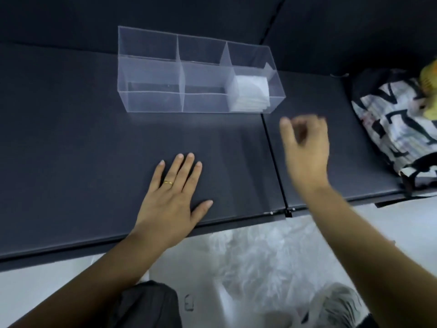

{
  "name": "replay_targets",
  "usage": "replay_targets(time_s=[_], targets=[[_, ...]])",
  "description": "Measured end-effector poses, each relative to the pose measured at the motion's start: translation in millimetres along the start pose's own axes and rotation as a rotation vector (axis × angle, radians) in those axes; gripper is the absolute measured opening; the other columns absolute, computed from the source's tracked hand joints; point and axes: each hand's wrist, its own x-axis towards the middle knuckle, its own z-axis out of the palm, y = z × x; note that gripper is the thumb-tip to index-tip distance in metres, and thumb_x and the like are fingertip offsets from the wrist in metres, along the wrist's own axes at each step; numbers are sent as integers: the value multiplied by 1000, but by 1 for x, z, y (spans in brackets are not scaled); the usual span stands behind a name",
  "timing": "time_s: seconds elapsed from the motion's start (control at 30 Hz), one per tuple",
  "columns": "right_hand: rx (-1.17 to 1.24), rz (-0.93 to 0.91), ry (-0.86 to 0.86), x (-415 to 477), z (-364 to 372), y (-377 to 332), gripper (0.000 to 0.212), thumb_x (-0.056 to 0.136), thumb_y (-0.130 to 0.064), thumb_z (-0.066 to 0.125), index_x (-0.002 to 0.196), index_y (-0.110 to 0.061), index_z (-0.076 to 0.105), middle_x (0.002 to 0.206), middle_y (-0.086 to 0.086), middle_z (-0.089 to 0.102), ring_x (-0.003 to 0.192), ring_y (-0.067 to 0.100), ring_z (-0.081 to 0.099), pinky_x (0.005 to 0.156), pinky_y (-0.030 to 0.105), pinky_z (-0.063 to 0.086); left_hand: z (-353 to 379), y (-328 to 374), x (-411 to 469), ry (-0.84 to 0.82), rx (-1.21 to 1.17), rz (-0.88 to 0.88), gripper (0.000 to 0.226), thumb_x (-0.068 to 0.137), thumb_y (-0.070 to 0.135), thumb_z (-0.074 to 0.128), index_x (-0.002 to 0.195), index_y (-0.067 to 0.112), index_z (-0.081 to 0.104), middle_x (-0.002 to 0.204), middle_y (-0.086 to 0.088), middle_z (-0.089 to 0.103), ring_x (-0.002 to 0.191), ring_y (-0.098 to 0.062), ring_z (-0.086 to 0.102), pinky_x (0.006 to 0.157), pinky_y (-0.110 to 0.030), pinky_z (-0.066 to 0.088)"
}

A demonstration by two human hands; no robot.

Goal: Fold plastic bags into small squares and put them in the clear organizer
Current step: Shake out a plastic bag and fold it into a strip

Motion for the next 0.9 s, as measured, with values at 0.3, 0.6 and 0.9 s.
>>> replay_targets(time_s=[0.3, 0.6, 0.9], targets=[[-647, 2, -855, -265, -55, 90, 75, 47, -59, 82, 113, -29, 67, 127, 4, 58, 111, 28, 61, 87, 45, 49, 4, -1, 2, 22, 28, -3, 80, 93, 63, 7, 153, 12, 12, 161, -7, 9, 149, -23, 3, 119, -48, 4], [107, 514, -546, -179, -93, 51, 19, 93, -21, 62, 75, -12, 62, 91, 0, 66, 85, 9, 58, 80, 28, 42, -5, -8, -1, -28, 24, 28, 83, 93, 66, 1, 153, 11, 11, 161, -6, 8, 149, -20, 1, 120, -43, 1], [1229, 863, -539, -77, -124, -45, 42, 101, -37, 42, 122, -7, 63, 116, 12, 67, 108, 27, 64, 88, 39, 54, -75, 22, 7, -411, -1418, 76, 96, 70, 74, 60, 150, 33, 25, 155, 17, 27, 141, 4, 21, 111, -22, 22]])
